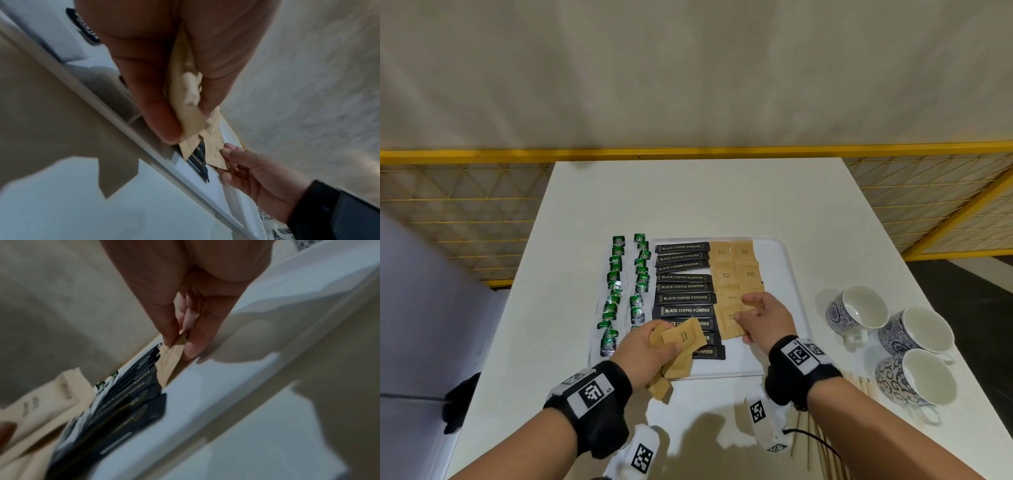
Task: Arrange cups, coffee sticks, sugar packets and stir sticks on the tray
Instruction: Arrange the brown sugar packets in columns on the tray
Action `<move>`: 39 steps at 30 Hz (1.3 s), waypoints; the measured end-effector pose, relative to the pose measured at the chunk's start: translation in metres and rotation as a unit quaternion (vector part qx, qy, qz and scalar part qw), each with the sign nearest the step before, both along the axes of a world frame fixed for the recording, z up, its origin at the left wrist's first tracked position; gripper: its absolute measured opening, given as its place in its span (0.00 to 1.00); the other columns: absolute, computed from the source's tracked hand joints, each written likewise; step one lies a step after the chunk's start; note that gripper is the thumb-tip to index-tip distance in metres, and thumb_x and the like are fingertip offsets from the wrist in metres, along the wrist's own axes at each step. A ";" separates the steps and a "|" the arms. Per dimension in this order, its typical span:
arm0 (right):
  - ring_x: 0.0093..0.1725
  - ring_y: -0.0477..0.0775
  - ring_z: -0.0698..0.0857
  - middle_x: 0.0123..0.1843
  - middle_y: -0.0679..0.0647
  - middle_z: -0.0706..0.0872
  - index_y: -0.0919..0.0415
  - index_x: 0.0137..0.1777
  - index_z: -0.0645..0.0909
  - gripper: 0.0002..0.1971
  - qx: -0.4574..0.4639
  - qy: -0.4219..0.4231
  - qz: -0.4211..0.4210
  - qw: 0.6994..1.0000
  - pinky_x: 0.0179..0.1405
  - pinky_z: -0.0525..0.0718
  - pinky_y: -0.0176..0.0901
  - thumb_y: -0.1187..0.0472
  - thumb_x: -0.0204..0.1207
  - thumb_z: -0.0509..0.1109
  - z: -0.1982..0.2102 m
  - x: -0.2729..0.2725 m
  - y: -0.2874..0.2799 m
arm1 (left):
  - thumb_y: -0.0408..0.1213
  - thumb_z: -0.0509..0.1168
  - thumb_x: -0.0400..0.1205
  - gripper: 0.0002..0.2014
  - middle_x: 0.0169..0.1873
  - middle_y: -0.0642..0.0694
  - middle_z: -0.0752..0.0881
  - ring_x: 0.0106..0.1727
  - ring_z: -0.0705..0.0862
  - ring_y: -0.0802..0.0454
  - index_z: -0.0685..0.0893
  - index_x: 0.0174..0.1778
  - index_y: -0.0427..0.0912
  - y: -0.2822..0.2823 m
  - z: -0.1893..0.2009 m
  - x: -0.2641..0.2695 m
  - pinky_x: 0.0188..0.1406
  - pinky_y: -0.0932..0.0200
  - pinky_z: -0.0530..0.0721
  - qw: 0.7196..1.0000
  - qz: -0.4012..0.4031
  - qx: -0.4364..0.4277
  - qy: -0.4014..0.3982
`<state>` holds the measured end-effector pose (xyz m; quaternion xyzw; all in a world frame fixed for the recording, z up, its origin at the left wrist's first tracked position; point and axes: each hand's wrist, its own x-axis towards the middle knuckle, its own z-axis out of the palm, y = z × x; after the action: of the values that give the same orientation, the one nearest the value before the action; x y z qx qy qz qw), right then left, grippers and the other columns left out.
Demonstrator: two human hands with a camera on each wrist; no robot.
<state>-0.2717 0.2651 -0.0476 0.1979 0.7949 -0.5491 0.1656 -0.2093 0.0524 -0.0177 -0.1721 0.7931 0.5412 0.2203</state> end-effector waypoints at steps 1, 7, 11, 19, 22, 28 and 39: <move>0.38 0.53 0.87 0.43 0.55 0.87 0.53 0.54 0.77 0.13 0.024 0.005 0.007 1.000 0.33 0.86 0.43 0.64 0.73 0.74 -0.001 0.001 -0.001 | 0.36 0.69 0.80 0.06 0.41 0.49 0.88 0.34 0.84 0.55 0.81 0.51 0.49 0.000 0.000 0.000 0.27 0.67 0.80 1.000 -0.001 0.000 0.000; 0.36 0.52 0.85 0.42 0.51 0.87 0.51 0.46 0.78 0.07 0.074 0.014 -0.014 0.997 0.44 0.87 0.48 0.60 0.73 0.73 -0.004 0.001 0.012 | 0.35 0.70 0.79 0.08 0.40 0.48 0.89 0.33 0.85 0.54 0.81 0.52 0.48 0.003 -0.003 -0.001 0.27 0.66 0.80 1.000 0.008 0.020 -0.005; 0.33 0.54 0.83 0.41 0.54 0.87 0.52 0.46 0.79 0.04 0.096 0.024 -0.063 0.993 0.42 0.86 0.50 0.61 0.74 0.69 -0.001 -0.003 0.036 | 0.36 0.70 0.79 0.07 0.42 0.45 0.89 0.35 0.86 0.51 0.82 0.52 0.48 0.003 -0.005 -0.002 0.32 0.61 0.84 1.000 0.008 0.023 -0.007; 0.47 0.49 0.80 0.49 0.49 0.82 0.57 0.64 0.79 0.15 0.178 0.017 0.010 0.984 0.48 0.73 0.36 0.58 0.78 0.68 0.005 -0.018 0.042 | 0.35 0.70 0.79 0.07 0.41 0.47 0.89 0.33 0.85 0.54 0.81 0.51 0.49 0.004 -0.007 -0.004 0.26 0.64 0.82 1.000 0.008 0.023 -0.010; 0.48 0.49 0.79 0.52 0.51 0.82 0.58 0.69 0.76 0.24 0.203 0.012 0.047 0.978 0.48 0.73 0.38 0.52 0.75 0.73 0.008 -0.028 0.037 | 0.36 0.70 0.79 0.07 0.43 0.45 0.89 0.35 0.85 0.52 0.81 0.50 0.50 0.003 -0.008 -0.005 0.29 0.61 0.83 1.000 0.009 0.015 -0.005; 0.55 0.53 0.82 0.64 0.55 0.81 0.57 0.70 0.72 0.33 0.253 -0.032 0.101 0.962 0.46 0.75 0.40 0.48 0.68 0.78 0.011 -0.040 0.029 | 0.35 0.70 0.79 0.07 0.42 0.47 0.88 0.39 0.87 0.50 0.81 0.49 0.50 0.001 -0.010 -0.003 0.37 0.55 0.86 1.000 0.010 0.016 -0.008; 0.34 0.54 0.80 0.33 0.52 0.84 0.56 0.36 0.83 0.09 0.204 -0.024 0.111 0.972 0.34 0.75 0.40 0.54 0.74 0.68 0.021 -0.027 0.051 | 0.34 0.71 0.78 0.06 0.38 0.47 0.89 0.34 0.86 0.52 0.83 0.49 0.47 0.001 -0.016 -0.003 0.35 0.57 0.84 0.999 0.011 0.030 -0.010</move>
<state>-0.2989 0.3165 -0.0264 0.1509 0.9030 -0.3487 0.2006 -0.2121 0.0536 -0.0336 -0.1789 0.7723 0.5655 0.2273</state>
